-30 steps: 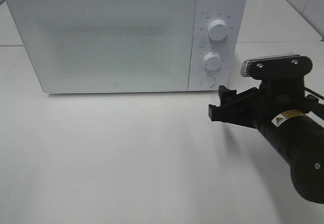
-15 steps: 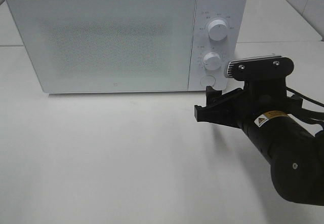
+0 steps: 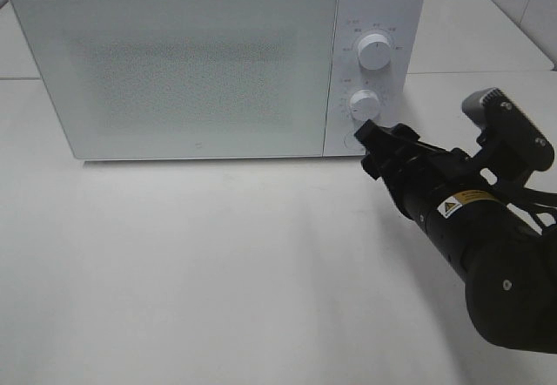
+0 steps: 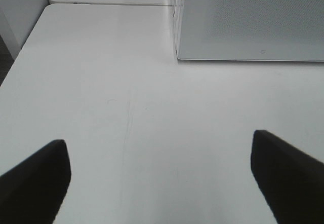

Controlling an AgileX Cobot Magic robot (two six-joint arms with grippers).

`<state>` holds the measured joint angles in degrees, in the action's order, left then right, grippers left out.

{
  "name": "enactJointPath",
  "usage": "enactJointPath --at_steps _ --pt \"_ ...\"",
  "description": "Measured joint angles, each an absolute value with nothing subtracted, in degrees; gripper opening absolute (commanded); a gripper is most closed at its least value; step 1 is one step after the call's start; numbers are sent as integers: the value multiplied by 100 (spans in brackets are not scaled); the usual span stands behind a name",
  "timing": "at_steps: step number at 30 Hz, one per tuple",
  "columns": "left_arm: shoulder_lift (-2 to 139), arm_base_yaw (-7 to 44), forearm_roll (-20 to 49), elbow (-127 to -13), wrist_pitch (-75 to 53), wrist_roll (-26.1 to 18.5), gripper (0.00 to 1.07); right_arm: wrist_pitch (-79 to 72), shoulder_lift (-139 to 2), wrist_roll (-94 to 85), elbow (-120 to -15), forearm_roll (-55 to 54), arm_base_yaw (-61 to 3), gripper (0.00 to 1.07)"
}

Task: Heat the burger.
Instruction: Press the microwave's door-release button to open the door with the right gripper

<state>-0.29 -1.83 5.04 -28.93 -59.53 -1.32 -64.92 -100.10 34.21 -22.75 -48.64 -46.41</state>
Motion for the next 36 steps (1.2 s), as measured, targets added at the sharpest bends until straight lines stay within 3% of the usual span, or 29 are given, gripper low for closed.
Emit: enactJointPath --at_steps 2,4,5,6,8,9,10,12,22,36 --pt "-29 -183 504 -2893 -5953 -132 88 -6492 -10010 3764 -2275 -4870 -4641 52" --pt "-29 -183 504 -2893 -5953 -132 88 -6492 -10010 4973 -2275 -4870 -4641 37" --pt "-29 -183 504 -2893 -5953 -132 88 -6492 -10010 4973 -2275 -4870 -4641 37" --pt "-29 -183 504 -2893 -5953 -132 88 -6492 -10010 5592 -2275 -4870 -4641 26" --pt "-29 -183 504 -2893 -5953 -132 88 -6492 -10010 5879 -2275 -4870 -4641 22" --pt "-29 -183 504 -2893 -5953 -132 88 -6469 -10010 6314 -2275 -4870 -4641 14" --pt "-29 -183 504 -2893 -5953 -132 88 -6469 -10010 6314 -2275 -4870 -4641 14" --pt "-29 -183 504 -2893 -5953 -132 88 -6337 -10010 6864 -2275 -4870 -4641 2" --pt "-29 -183 504 -2893 -5953 -132 88 -5987 -10010 7855 -2275 -4870 -4641 0" --pt "-29 -183 504 -2893 -5953 -132 88 -5890 -10680 7890 -2882 -5019 -4521 0"
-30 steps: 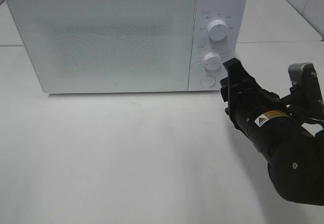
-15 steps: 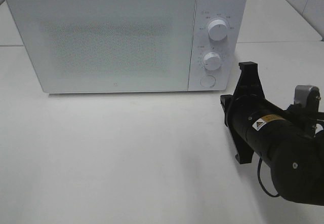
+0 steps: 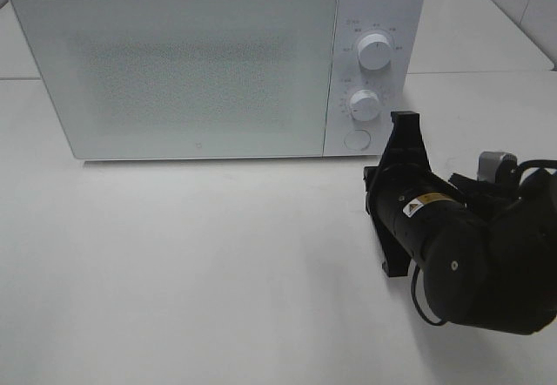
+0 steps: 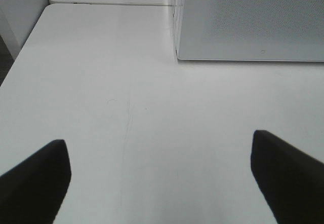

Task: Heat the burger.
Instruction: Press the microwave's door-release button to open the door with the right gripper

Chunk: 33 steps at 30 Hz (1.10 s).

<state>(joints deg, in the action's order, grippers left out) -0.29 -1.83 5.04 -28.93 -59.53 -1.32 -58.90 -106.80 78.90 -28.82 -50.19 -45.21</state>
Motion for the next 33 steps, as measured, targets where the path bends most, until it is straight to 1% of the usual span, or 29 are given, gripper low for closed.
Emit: enactJointPath --at_steps 13,24,33 --pt "-29 -183 504 -2893 -5953 -132 88 -5466 -11190 7809 -3673 -4383 -3655 0" --pt "-29 -183 504 -2893 -5953 -132 88 -5237 -11683 7792 -4286 -4120 -3363 0" --pt "-29 -183 504 -2893 -5953 -132 88 -5185 -11906 7775 -4538 -4085 -3329 0"
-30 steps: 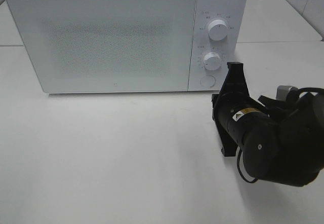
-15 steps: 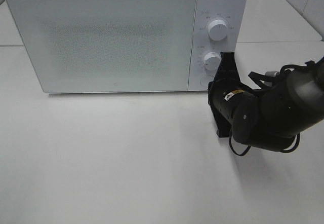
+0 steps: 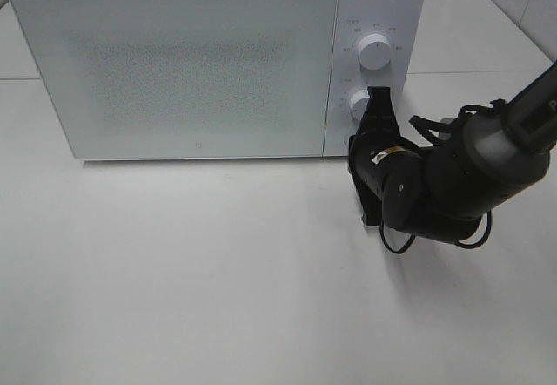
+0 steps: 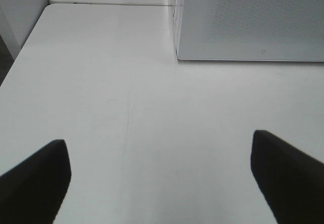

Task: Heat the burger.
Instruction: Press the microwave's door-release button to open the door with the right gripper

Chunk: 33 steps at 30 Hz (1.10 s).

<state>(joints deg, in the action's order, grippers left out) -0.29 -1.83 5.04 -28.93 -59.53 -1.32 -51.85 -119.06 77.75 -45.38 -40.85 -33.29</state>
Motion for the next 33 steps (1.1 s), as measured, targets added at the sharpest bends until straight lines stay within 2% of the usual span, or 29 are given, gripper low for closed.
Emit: enactJointPath --at_steps 33 --pt "-29 -183 504 -2893 -5953 -132 88 -5369 -12456 7529 -5105 -4074 -3105 0"
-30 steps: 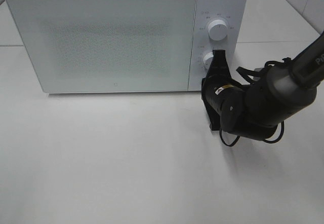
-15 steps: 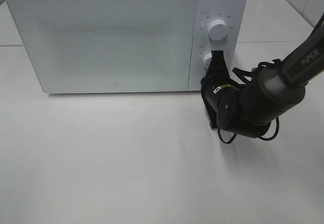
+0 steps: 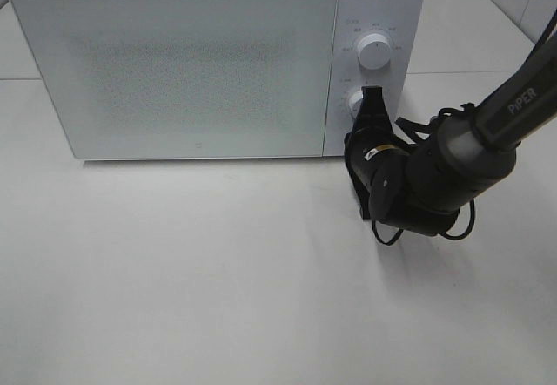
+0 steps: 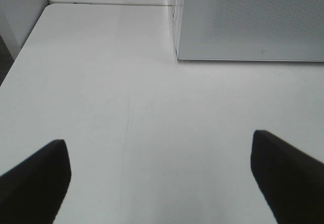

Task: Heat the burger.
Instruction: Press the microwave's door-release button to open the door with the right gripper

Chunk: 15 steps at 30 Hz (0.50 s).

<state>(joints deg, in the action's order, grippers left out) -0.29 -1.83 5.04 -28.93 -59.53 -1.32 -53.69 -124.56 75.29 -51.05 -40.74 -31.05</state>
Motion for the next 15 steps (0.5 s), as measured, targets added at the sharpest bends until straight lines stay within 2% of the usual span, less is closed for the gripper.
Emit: enactJointPath --at_steps 15 --pt "-29 -183 504 -2893 -5953 -132 88 -5260 -12485 7385 -5248 -4137 -3077 0"
